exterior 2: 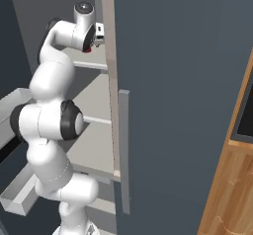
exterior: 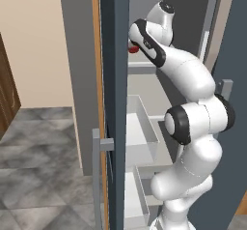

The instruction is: Take the bell pepper and bell pepper out of the freezer and place them in the tupperware container on the counter. Then put the tupperware containing the vegetables back in the freezer.

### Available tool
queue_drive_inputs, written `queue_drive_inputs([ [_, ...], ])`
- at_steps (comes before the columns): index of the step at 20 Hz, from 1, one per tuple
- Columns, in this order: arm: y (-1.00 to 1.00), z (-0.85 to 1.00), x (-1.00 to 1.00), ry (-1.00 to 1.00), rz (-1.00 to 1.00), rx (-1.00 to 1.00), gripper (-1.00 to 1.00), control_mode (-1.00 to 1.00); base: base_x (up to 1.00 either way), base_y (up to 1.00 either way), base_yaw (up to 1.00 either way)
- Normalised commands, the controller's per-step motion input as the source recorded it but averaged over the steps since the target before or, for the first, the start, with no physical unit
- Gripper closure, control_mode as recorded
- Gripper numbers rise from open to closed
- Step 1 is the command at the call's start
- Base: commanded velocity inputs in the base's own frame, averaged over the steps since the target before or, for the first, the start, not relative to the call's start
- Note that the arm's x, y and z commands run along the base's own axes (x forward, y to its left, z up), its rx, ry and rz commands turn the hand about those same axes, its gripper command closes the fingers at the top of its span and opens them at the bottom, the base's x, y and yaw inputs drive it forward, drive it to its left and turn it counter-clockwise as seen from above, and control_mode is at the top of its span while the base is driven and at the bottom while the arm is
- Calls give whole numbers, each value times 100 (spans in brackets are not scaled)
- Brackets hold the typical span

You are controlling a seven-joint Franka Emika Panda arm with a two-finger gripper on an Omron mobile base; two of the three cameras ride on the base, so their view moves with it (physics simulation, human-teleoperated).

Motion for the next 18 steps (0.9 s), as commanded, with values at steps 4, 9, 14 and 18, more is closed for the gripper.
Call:
queue_drive_inputs([
  [4,8,-15,7,2,0,0,-100,-100,0,0,0],
  [9,1,-14,-3,0,-3,0,100,-100,0,0,0],
  [14,0,-15,-5,0,-5,0,100,-100,0,0,0],
  [18,-2,7,-53,-5,-8,0,100,-100,0,0,0],
])
